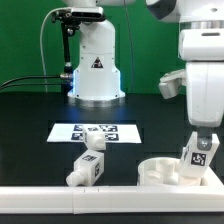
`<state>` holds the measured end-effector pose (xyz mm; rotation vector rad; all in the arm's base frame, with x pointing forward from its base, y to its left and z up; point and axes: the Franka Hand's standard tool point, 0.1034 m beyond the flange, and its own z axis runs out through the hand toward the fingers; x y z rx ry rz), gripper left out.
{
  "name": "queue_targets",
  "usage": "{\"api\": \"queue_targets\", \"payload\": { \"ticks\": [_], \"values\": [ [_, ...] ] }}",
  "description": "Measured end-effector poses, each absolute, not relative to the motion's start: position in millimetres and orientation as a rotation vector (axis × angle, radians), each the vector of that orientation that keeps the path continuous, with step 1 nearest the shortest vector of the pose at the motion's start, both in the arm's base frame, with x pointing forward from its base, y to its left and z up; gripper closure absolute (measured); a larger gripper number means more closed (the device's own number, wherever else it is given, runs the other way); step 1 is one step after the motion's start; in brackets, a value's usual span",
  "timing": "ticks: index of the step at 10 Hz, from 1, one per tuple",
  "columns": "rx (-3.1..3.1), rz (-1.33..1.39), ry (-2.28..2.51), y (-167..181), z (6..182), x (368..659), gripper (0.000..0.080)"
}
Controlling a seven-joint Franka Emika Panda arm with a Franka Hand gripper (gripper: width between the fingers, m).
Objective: Assemble stool
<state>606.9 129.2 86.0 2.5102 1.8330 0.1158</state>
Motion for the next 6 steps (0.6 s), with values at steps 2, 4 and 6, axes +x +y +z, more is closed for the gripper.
{"api": "queue_targets", "payload": {
  "ticks": [2, 4, 6],
  "values": [
    [2.403, 0.099, 1.943, 125.4, 81.8, 610.7, 0.0150],
    [2.439, 0.099, 1.899, 125.0, 81.4, 610.6, 0.0162],
    [2.562, 0.104, 1.739, 125.2, 81.3, 610.4, 0.0331]
  ]
}}
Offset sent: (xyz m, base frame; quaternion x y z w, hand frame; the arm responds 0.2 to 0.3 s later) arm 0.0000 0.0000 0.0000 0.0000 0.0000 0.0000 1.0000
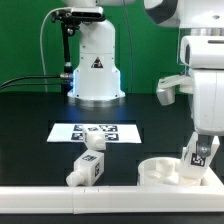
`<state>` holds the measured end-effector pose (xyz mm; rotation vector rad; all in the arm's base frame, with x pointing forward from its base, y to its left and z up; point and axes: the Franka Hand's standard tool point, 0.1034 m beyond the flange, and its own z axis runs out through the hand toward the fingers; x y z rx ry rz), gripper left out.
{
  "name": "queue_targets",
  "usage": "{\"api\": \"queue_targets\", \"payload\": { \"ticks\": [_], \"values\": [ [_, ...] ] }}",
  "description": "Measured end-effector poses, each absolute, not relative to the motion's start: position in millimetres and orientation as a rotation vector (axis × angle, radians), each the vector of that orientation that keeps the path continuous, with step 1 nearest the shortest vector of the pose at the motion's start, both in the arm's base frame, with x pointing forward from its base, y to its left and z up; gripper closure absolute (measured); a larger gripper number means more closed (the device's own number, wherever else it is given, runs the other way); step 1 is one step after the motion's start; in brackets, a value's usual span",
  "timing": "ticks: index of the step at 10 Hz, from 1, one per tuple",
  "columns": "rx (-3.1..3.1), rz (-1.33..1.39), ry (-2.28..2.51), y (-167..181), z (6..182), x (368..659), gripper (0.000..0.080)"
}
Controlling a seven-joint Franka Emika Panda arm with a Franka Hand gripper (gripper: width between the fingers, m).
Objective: Assemble stool
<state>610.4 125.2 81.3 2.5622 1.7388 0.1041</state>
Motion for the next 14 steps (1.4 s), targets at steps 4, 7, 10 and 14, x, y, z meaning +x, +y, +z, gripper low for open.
{"api": "queue_targets", "payload": {
  "ticks": [4, 7, 10, 14],
  "values": [
    [3.023, 0.116, 0.938, 122, 83.9, 612, 0.0465],
    [3.122, 0.107, 0.638, 120, 84.1, 614, 0.0464],
    [3.175, 0.096, 0.337, 119, 83.3, 613, 0.0464],
    [3.126, 0.077, -0.670, 112, 81.7, 609, 0.0464]
  ]
}}
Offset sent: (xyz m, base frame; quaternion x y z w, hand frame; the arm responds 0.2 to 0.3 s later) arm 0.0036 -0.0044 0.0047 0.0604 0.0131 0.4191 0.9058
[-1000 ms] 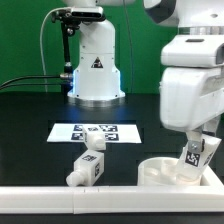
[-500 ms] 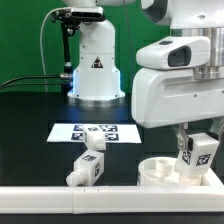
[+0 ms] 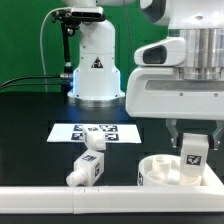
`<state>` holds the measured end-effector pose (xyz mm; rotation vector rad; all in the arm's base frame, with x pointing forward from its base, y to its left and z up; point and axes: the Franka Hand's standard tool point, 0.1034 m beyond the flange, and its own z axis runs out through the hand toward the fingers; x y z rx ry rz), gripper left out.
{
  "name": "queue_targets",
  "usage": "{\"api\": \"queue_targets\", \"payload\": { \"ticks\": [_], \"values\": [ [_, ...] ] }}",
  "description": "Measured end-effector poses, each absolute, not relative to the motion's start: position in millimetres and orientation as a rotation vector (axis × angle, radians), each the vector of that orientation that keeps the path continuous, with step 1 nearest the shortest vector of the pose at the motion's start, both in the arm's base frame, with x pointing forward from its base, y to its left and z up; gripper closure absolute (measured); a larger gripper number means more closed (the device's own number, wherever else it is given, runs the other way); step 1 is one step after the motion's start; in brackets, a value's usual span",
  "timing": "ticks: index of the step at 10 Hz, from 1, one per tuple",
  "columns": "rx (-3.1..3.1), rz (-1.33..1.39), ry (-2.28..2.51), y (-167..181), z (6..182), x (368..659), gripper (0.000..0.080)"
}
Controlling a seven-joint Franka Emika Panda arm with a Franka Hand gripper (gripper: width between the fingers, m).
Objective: Assemble stool
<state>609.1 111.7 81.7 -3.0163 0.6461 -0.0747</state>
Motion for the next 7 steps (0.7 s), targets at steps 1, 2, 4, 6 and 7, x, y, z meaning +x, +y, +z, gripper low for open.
{"api": "queue_targets", "payload": {
  "ticks": [1, 2, 4, 6, 7],
  "values": [
    [-2.955, -0.108, 0.787, 108.0, 80.7, 607.5, 0.0464],
    [-2.942, -0.104, 0.830, 108.1, 80.8, 606.3, 0.0464],
    [-2.848, -0.083, 1.084, 105.2, 80.5, 605.5, 0.0464],
    [-2.664, -0.034, 1.471, 105.2, 79.4, 601.6, 0.0464],
    [-2.515, -0.020, 1.672, 105.4, 76.4, 599.1, 0.0464]
  ]
}}
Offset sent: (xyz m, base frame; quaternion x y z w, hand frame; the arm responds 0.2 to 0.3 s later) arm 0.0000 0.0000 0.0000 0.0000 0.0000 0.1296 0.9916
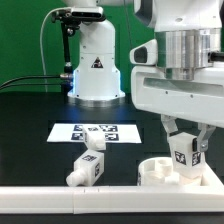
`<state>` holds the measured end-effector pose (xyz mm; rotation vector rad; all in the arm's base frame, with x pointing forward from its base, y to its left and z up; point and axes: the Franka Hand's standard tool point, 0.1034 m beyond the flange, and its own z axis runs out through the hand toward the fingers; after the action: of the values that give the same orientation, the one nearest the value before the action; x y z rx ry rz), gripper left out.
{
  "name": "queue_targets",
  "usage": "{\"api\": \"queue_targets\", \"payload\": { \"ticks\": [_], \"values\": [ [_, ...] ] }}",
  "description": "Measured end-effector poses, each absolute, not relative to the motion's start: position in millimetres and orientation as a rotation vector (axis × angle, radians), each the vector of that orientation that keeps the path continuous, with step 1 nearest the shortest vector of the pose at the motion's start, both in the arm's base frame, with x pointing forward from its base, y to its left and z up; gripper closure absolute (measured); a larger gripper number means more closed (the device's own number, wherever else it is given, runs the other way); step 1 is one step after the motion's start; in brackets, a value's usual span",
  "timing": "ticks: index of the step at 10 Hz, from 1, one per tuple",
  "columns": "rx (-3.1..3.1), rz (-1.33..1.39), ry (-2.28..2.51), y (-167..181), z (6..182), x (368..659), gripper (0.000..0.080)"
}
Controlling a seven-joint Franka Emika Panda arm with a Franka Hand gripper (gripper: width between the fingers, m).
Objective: Assemble stool
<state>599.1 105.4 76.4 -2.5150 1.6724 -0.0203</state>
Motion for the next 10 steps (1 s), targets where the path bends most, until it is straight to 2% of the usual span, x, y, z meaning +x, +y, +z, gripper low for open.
{"api": "queue_targets", "payload": {
  "ticks": [1, 4, 8, 10],
  "values": [
    [-2.350, -0.006, 1.861, 105, 76.0, 596, 0.0463],
    [-2.182, 0.038, 2.032, 105, 75.7, 595, 0.0463],
    [-1.511, 0.156, 2.504, 113, 78.0, 597, 0.0463],
    [-1.294, 0.174, 2.576, 115, 77.2, 597, 0.0463]
  ]
}}
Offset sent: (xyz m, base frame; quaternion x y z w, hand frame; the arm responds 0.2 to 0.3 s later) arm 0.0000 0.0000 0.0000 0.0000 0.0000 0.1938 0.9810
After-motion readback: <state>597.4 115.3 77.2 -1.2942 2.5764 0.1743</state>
